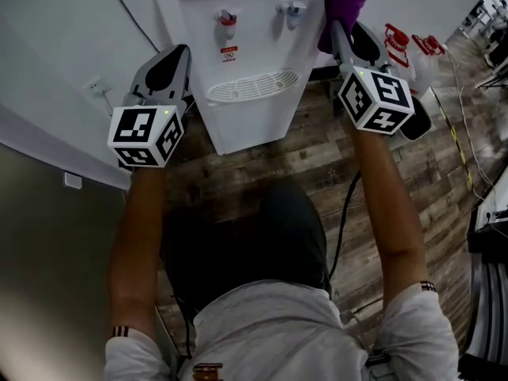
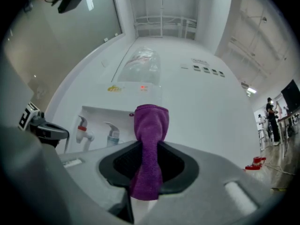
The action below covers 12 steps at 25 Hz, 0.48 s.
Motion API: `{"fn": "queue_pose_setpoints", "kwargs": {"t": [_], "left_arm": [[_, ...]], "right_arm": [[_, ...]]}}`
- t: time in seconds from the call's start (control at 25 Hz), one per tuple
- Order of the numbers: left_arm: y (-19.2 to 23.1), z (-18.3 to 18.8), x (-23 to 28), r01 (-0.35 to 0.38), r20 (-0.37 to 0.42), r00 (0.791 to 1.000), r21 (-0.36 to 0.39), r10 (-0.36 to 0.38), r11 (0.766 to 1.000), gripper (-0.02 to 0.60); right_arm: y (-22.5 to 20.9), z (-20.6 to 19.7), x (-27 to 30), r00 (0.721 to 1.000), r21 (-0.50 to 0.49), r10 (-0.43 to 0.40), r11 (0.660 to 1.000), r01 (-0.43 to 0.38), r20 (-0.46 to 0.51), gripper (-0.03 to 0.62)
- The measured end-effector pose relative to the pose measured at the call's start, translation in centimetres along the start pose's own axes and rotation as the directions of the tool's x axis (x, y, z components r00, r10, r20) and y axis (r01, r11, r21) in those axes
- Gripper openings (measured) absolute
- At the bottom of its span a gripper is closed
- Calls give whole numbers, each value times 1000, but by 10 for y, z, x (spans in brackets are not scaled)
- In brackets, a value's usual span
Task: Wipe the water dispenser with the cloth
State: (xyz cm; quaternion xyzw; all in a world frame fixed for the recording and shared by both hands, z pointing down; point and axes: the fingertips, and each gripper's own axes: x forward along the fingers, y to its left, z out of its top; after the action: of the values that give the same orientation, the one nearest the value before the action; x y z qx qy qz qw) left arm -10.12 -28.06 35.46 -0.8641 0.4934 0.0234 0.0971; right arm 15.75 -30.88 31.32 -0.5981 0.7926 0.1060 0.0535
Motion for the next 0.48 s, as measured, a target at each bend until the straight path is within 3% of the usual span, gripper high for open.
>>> {"fn": "queue_pose_setpoints", "kwargs": {"t": [0.36,0.48], "left_arm": [[0,-3,-3,-18,4,1000,3,18,1000,-2],[4,-8,-9,-32,1,999,-7,32,999,-2]], "right_arm": [[-22,-32,5,997,-54,-35,998,32,-65,98],[-6,-30,-9,999,-39,-16,999,15,-39,98]]}}
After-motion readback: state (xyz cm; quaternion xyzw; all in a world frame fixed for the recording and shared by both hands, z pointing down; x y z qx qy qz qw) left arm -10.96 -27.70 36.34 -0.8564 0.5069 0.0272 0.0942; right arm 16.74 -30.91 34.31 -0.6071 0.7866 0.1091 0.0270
